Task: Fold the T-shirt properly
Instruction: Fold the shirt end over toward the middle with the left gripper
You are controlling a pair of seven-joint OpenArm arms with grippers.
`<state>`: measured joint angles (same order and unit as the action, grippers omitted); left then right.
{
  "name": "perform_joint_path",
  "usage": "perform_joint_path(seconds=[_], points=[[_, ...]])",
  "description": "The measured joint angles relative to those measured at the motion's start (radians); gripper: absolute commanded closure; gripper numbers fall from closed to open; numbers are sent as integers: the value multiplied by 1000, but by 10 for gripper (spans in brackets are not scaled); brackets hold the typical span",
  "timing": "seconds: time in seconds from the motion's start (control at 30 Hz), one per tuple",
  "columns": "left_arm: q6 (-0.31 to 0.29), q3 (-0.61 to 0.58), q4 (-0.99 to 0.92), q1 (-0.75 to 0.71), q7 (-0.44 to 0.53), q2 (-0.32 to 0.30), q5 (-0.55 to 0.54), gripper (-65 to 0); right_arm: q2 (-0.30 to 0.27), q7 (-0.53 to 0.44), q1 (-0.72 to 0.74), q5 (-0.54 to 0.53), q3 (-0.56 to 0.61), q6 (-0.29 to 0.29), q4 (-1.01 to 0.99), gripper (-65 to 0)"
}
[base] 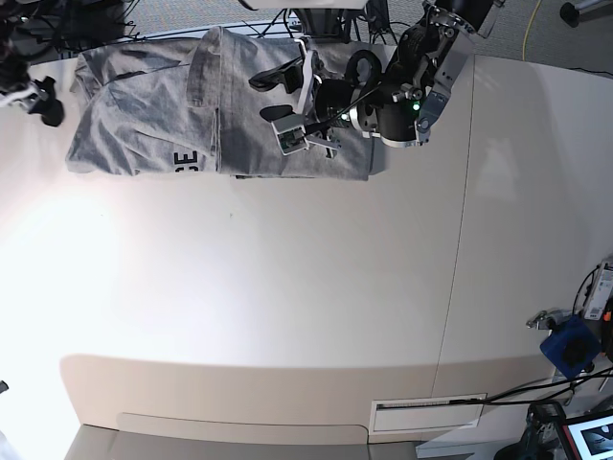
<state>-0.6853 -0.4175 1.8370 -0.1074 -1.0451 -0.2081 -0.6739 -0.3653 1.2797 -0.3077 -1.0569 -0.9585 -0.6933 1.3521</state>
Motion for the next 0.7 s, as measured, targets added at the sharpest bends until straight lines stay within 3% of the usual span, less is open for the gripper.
perform_joint_path(seconds=[0.23, 0.57, 0.6, 0.67, 0.7], points=[[0, 0, 0, 0, 0, 0, 0, -320, 0, -13, 61, -8, 168, -3, -44, -421], [0, 0, 0, 0, 5, 0, 0, -320, 6, -26, 72, 34, 178, -7, -45, -420], [24, 0, 0, 0, 24, 0, 0, -320, 14, -27, 72, 25, 177, -8, -45, -417], [57, 0, 0, 2, 80, 0, 9, -320, 38, -19, 72, -9, 175, -8, -45, -356], [63, 0, 0, 6, 82, 0, 13, -320, 51, -16, 72, -16, 176, -7, -45, -290]])
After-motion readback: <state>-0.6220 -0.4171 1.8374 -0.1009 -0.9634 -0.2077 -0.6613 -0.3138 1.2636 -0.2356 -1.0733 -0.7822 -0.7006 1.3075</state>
